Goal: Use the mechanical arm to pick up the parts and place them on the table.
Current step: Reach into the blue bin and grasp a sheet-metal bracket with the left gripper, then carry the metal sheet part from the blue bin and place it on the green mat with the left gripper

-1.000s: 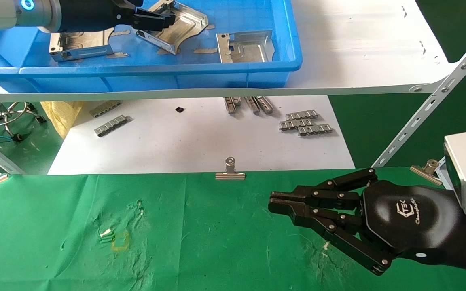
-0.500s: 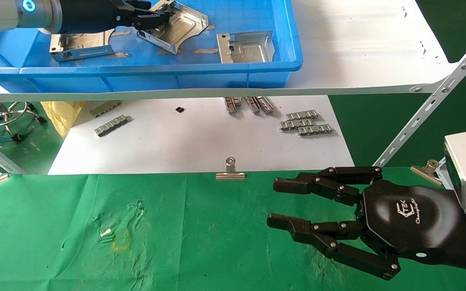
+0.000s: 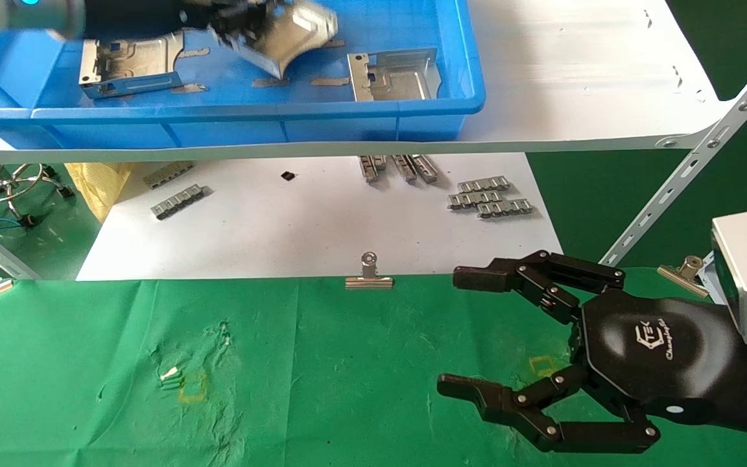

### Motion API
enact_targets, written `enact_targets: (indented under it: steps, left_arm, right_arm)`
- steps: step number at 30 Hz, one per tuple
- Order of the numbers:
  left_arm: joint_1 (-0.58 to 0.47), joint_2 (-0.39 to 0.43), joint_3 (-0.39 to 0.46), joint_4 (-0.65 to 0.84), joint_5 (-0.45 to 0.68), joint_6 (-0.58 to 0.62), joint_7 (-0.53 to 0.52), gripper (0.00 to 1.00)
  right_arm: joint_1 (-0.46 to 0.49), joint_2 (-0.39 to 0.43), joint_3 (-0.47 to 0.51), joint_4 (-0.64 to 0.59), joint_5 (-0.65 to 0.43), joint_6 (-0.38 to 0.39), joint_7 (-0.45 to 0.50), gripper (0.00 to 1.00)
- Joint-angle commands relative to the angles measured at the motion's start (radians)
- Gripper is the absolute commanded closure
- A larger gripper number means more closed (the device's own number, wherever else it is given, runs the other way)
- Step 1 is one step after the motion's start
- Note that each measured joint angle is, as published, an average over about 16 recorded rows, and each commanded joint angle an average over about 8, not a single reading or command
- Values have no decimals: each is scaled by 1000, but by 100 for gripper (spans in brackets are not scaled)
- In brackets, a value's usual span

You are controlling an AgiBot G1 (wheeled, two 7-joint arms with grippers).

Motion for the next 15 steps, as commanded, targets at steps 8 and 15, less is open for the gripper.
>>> enact_targets:
  steps: [8,15]
  left_arm:
    - [-25,-63,-41,-55,-65,216,88,100]
    - [-13,-132,-72,-99,-122,493,207,100]
  right_arm:
    - [0,0,0,0,0,0,0,0]
    - [0,0,0,0,0,0,0,0]
